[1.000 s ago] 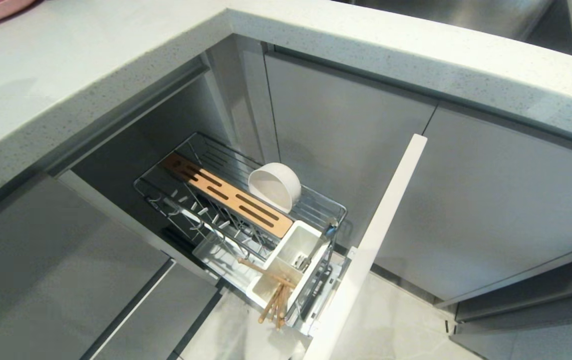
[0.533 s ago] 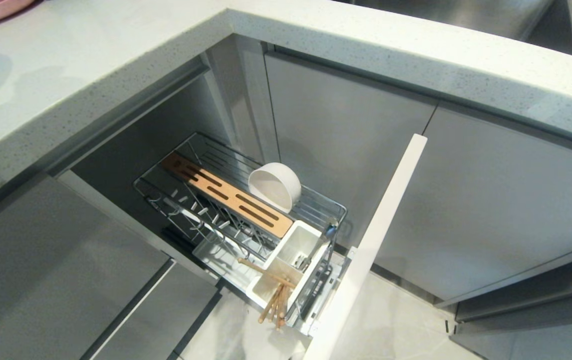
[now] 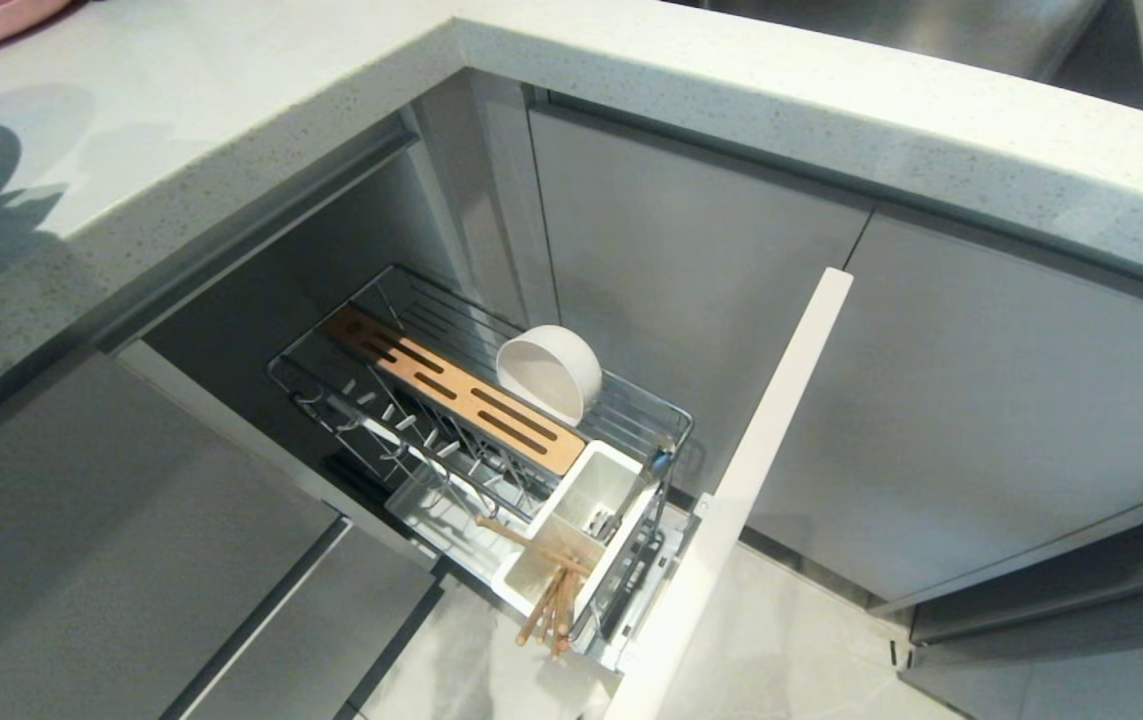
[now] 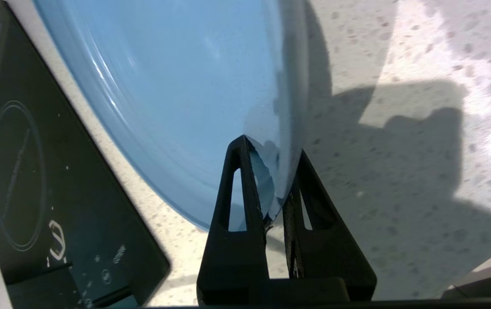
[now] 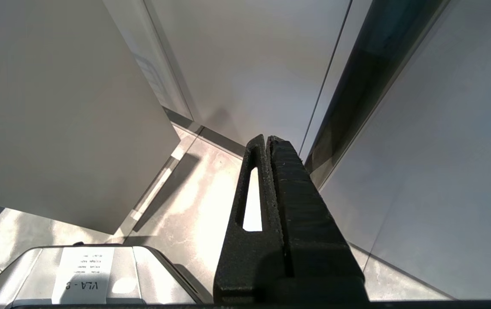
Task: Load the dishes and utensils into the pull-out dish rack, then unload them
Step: Take the plate out of the cupboard
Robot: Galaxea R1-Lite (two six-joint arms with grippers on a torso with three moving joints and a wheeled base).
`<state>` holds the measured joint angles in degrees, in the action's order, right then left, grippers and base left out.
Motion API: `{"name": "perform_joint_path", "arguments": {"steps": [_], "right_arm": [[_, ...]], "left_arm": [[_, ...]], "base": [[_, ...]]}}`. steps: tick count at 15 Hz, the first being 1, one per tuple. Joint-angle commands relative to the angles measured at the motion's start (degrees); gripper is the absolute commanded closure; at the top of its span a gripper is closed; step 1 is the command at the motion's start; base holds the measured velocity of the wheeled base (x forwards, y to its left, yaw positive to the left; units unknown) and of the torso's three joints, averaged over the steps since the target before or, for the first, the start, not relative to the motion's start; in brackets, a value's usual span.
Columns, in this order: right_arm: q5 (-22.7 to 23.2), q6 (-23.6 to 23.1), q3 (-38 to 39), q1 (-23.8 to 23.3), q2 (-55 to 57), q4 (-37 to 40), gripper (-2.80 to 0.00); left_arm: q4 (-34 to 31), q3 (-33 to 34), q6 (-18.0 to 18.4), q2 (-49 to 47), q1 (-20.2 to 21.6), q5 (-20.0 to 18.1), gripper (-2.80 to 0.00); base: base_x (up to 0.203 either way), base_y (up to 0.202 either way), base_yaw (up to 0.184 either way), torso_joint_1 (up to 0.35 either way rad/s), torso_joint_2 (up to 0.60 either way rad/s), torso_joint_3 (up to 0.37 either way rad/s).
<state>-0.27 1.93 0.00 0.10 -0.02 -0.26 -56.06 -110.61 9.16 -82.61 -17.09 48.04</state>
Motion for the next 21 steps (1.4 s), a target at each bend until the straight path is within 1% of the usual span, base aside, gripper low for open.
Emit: {"name": "perform_joint_path", "arguments": {"steps": [1,2,6,7,12,15,17,18,19,20,21], "right_arm": [[-0.04,0.01,0.09,0.00,-0.24,-0.04,0.00],[-0.03,0.01,0.09,0.08,-0.24,0.00,0.00],[-0.03,0.01,0.09,0.02,-0.24,-0.02,0.00],[0.00,0.01,0.09,-0.01,-0.24,-0.01,0.00],[0.00,0.01,0.09,-0.01,-0.24,0.00,0.00],[0.00,0.01,0.09,-0.01,-0.24,0.00,0.00],[0.00,0.01,0.09,0.05,-0.24,-0.09,0.00],[0.00,0.01,0.09,-0.01,-0.24,0.00,0.00],[0.00,0.01,0.09,-0.01,-0.24,-0.01,0.00],[-0.01,0.01,0.09,0.02,-0.24,-0.06,0.00],[-0.03,0.01,0.09,0.01,-0.24,-0.04,0.00]], "left_arm": [[-0.46,0.04,-2.18,-1.72,-0.40,-0.09,0.00],[-0.45,0.04,-3.52,-2.03,-0.40,-0.05,0.00],[-0.36,0.04,-3.97,-2.03,-0.40,0.12,0.00],[-0.29,-0.05,-3.97,-2.03,-0.47,0.12,-2.80],[-0.08,-0.05,-3.83,-1.32,-0.57,0.12,-2.80],[0.82,-0.04,-4.84,0.78,-0.66,-0.14,-2.80],[2.45,0.03,-8.29,3.56,-0.87,-1.00,-2.80],[3.45,0.10,-11.35,4.99,-1.62,-2.32,-2.80],[4.16,0.48,-15.06,6.73,-2.82,-4.27,-2.80],[4.78,0.91,-18.88,8.60,-3.81,-7.20,-2.80],[6.21,1.53,-24.04,10.34,-4.69,-11.09,-2.80]], "base": [[0.000,0.000,0.000,0.000,0.00,0.000],[0.000,0.000,0.000,0.000,0.00,0.000],[0.000,0.000,0.000,0.000,0.00,0.000],[0.000,0.000,0.000,0.000,0.00,0.000],[0.000,0.000,0.000,0.000,0.00,0.000],[0.000,0.000,0.000,0.000,0.00,0.000],[0.000,0.000,0.000,0.000,0.00,0.000],[0.000,0.000,0.000,0.000,0.00,0.000],[0.000,0.000,0.000,0.000,0.00,0.000],[0.000,0.000,0.000,0.000,0.00,0.000],[0.000,0.000,0.000,0.000,0.00,0.000]]}}
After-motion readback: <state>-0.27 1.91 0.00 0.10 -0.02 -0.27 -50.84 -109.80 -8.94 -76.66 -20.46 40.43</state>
